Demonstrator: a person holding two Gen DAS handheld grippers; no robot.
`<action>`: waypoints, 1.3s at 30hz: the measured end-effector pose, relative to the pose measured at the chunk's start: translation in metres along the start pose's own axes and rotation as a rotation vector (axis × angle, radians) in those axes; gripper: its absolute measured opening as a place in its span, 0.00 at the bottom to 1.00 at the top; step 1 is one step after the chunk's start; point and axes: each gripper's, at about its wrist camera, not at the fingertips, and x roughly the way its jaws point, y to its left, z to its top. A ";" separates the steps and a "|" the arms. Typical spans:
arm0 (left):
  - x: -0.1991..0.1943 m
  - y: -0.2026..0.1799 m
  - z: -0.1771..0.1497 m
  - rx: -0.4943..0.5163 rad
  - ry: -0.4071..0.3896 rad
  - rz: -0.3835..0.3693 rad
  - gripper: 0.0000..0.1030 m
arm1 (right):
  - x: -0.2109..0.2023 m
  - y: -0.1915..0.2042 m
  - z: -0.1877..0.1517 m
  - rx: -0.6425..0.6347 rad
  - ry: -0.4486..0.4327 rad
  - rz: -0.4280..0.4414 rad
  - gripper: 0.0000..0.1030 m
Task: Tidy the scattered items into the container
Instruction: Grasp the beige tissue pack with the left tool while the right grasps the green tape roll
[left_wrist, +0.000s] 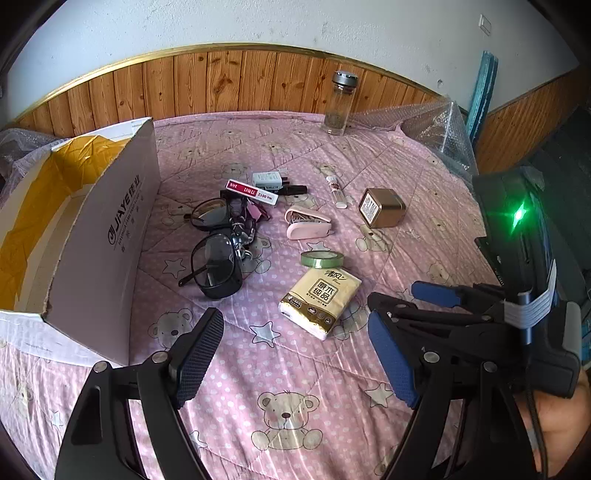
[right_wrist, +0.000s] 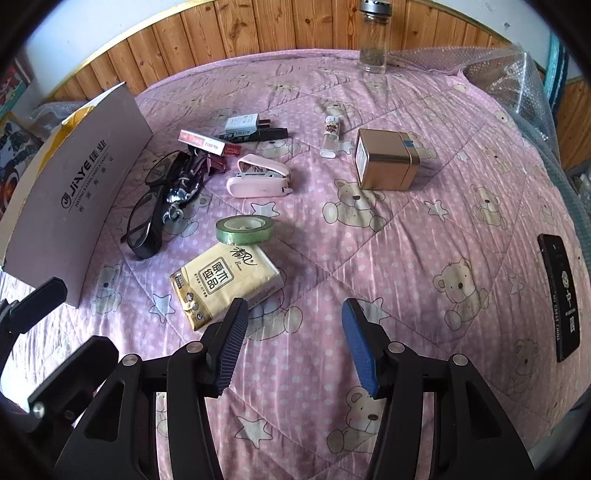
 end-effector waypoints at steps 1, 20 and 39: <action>0.006 0.001 -0.001 0.001 0.011 0.002 0.79 | 0.003 0.000 0.002 -0.004 0.006 0.000 0.55; 0.071 0.009 -0.004 0.046 0.103 -0.069 0.79 | 0.032 -0.004 0.045 -0.035 0.045 0.052 0.55; 0.109 0.004 0.006 0.054 0.123 -0.150 0.79 | 0.072 -0.004 0.067 0.133 0.222 0.467 0.55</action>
